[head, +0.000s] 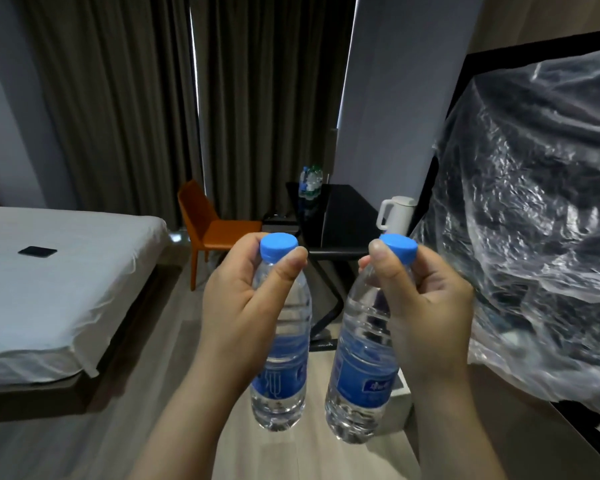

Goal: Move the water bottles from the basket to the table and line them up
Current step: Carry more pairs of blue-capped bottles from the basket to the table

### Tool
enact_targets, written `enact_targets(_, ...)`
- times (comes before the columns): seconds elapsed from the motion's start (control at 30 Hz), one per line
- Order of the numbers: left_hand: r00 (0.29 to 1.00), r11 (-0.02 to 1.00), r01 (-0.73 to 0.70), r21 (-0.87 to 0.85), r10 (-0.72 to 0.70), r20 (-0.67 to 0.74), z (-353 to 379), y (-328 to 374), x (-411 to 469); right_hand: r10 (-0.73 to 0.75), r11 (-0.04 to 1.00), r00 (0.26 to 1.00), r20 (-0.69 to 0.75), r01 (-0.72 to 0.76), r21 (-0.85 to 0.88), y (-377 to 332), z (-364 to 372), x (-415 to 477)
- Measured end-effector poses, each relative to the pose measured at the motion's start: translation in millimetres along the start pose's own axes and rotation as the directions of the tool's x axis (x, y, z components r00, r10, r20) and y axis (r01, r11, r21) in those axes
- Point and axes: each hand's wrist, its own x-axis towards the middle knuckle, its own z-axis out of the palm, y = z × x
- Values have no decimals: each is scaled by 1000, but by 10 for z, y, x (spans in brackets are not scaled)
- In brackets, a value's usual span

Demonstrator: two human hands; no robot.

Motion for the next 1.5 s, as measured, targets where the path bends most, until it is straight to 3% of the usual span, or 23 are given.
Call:
enact_targets(0.6, 997, 997, 40, 62, -36, -64, 657, -1366, 2143, 53, 998, 999, -2, -53, 20, 1511, 735, 2074)
enact_targets(1.03, 999, 1000, 3, 27, -2, -34, 523, -2579, 3976, -11, 1000, 1000, -20, 11, 1, 2539, 2010, 3486)
enact_targets(1.5, 999, 999, 48, 24, -48, 25, 777, -3890, 5556, 84, 996, 995, -48, -85, -17, 3808, 2877, 4812)
